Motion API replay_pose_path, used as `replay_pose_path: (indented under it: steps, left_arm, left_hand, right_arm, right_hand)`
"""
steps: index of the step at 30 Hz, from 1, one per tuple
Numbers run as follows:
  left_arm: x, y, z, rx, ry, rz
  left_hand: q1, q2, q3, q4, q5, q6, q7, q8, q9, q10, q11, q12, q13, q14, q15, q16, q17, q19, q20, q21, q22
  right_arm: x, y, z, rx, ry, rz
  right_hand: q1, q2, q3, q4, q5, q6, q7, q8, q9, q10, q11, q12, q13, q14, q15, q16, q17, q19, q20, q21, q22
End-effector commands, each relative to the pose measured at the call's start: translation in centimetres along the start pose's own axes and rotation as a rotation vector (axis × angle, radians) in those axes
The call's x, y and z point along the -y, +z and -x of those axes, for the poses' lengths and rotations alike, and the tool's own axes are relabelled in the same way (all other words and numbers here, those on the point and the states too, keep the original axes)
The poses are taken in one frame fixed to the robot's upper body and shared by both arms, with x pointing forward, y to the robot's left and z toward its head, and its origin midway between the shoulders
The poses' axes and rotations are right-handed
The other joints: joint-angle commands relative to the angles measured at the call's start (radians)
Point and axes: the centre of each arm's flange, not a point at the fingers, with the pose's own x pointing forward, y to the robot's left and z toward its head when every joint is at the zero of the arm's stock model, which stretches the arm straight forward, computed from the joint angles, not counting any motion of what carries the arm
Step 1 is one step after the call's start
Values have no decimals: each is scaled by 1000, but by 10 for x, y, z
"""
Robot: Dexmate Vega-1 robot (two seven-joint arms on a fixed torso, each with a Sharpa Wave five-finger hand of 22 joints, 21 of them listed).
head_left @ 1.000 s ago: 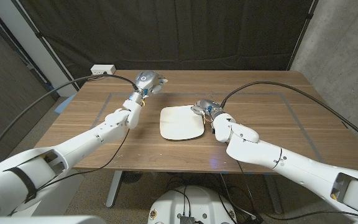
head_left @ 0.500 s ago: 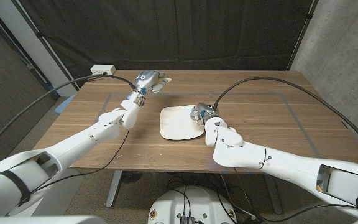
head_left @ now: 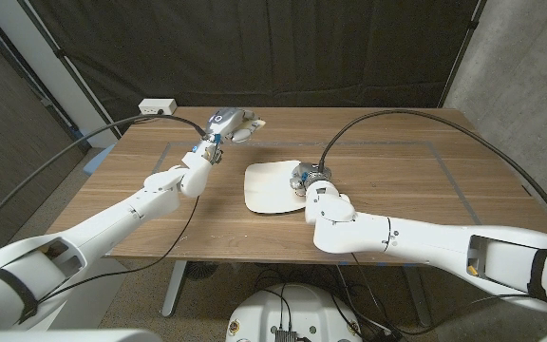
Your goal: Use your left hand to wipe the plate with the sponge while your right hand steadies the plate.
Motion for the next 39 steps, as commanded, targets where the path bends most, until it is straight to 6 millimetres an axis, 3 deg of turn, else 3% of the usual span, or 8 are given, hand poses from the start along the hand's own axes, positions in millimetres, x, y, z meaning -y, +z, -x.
replay_pose_path:
  steps: [1,18,29,39]
  left_arm:
    - [1,7,3,26,-40,50]
    - [4,23,12,151,-299,139]
    - [13,24,23,195,-358,162]
    - [24,26,38,288,-281,8]
  left_hand:
    - [12,8,7,-2,5,25,13,-1,2,6,-2,6,4,13,-51,-1,3,9,-48,8,5]
    - [18,5,12,-3,7,29,25,-4,2,12,5,6,11,15,-52,-8,8,6,-42,15,5]
    - [26,1,15,-8,6,45,39,-5,1,25,10,3,6,29,-48,-6,13,10,-40,24,5]
    - [29,-4,17,-11,6,57,47,-8,-1,32,13,-4,-1,32,-47,-9,14,7,-41,29,5]
  right_arm:
    - [-3,2,-3,-26,8,77]
    - [3,-3,-5,-4,6,81]
    - [4,-3,-5,3,3,85]
    - [6,-3,-4,9,4,81]
  right_hand:
    - [25,-3,17,4,5,26,-1,11,2,20,0,8,5,3,-130,8,3,10,-17,13,6]
    - [18,-32,-26,21,-17,57,6,15,2,53,3,16,4,4,-115,10,1,10,-4,23,7]
    - [15,-33,-39,22,-21,53,10,11,2,54,4,14,3,3,-114,9,0,7,-2,25,7]
    - [16,-31,-45,21,-23,51,12,9,2,54,4,12,3,3,-114,9,0,8,-2,27,6]
